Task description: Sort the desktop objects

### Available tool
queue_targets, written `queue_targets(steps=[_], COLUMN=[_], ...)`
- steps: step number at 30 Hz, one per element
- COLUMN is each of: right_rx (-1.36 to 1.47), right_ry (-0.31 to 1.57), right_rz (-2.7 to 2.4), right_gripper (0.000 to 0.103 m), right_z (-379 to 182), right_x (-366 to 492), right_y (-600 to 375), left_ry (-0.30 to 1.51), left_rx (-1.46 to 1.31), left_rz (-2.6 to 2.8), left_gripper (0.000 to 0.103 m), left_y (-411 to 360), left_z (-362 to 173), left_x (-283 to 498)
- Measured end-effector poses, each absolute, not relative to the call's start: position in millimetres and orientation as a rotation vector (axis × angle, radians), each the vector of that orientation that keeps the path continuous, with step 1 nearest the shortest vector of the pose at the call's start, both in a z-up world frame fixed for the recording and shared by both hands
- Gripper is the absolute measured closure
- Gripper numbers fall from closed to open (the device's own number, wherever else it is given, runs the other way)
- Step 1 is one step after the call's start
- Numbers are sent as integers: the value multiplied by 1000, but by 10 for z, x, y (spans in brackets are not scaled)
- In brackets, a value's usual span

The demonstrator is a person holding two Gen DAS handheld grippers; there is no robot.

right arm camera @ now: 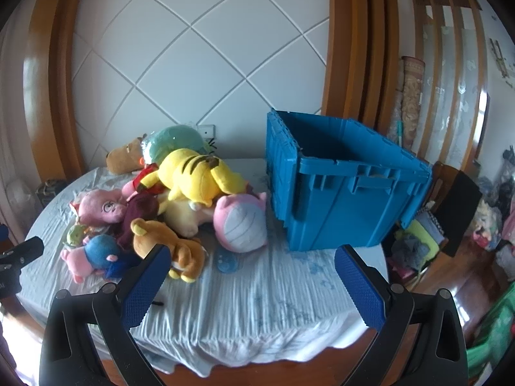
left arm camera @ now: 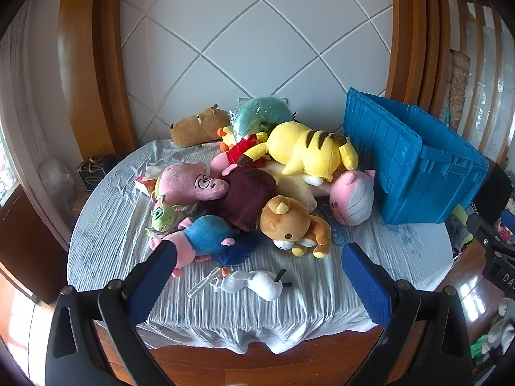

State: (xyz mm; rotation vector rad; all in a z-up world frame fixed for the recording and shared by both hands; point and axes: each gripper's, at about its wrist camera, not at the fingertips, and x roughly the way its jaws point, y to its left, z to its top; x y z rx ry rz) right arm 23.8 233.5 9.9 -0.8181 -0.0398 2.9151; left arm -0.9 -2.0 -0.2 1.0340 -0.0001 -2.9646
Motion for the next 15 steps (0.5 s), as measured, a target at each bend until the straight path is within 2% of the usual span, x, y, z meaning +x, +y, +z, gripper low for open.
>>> queue_targets(steps=[15], right_rx=[-842], right_ry=[-40], right_rz=[2945], right_gripper=[0], right_z=[57], right_x=[165], right_y=[2234], left_ry=[60], left_rx=[1084], left_rz=[-2934], left_gripper=[0], left_y=[-211], left_z=[-22], left_x=[-82])
